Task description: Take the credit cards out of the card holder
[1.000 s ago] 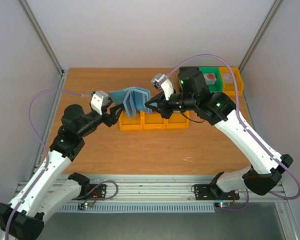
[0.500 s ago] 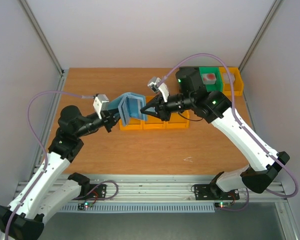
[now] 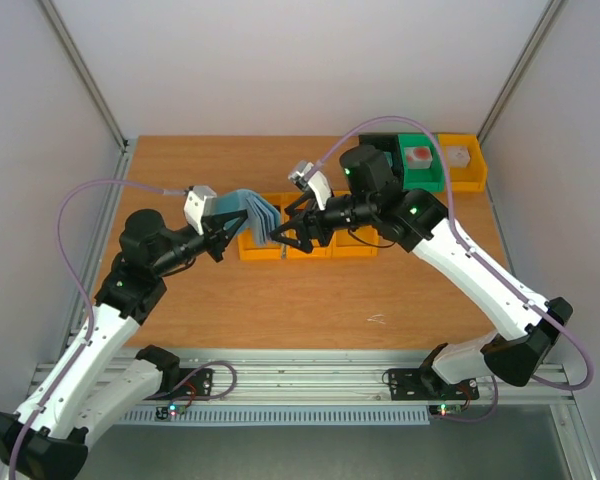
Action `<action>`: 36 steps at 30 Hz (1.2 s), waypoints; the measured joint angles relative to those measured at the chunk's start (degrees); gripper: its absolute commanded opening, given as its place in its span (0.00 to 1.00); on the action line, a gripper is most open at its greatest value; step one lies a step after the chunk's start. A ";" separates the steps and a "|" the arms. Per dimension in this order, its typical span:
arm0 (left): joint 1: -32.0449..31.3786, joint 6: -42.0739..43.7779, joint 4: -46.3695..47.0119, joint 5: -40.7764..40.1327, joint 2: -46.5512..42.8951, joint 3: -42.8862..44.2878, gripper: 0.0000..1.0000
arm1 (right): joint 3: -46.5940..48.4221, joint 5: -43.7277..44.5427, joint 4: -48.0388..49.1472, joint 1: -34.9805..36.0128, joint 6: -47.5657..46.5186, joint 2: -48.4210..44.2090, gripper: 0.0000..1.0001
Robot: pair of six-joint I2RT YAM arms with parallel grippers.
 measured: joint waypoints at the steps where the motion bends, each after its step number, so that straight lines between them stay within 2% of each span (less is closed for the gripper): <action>1: 0.00 -0.44 0.07 0.13 0.00 0.00 0.00 | -0.39 0.00 0.55 0.33 0.04 0.00 0.85; 10: 0.00 -5.01 0.31 0.09 0.46 0.00 0.00 | -2.60 4.24 5.79 4.35 -0.33 0.00 0.81; 17: 0.00 -5.95 0.31 -0.13 0.52 0.00 0.00 | -2.95 10.25 9.22 6.08 0.00 0.76 0.84; 19: 0.00 -6.16 0.26 -0.37 0.55 0.00 0.00 | -2.95 11.82 9.90 6.73 0.00 1.22 0.80; 22: 0.00 -6.19 0.26 -0.63 0.55 0.00 0.00 | -3.13 13.79 10.60 7.39 -0.04 1.44 0.66; 24: 0.00 -6.19 0.26 -0.81 0.55 0.00 0.00 | -3.26 14.38 10.91 7.54 -0.02 1.44 0.60; 28: 0.00 -6.16 0.39 -0.61 0.52 0.00 0.00 | -3.78 16.90 10.95 7.52 0.00 1.44 0.58; 34: 0.00 -6.16 0.63 0.48 0.55 -0.02 0.00 | -3.87 20.24 10.95 7.52 0.44 1.51 0.61; 36: 0.00 -6.21 0.66 0.90 0.55 -0.04 0.00 | -3.87 20.79 10.99 7.52 0.72 1.77 0.53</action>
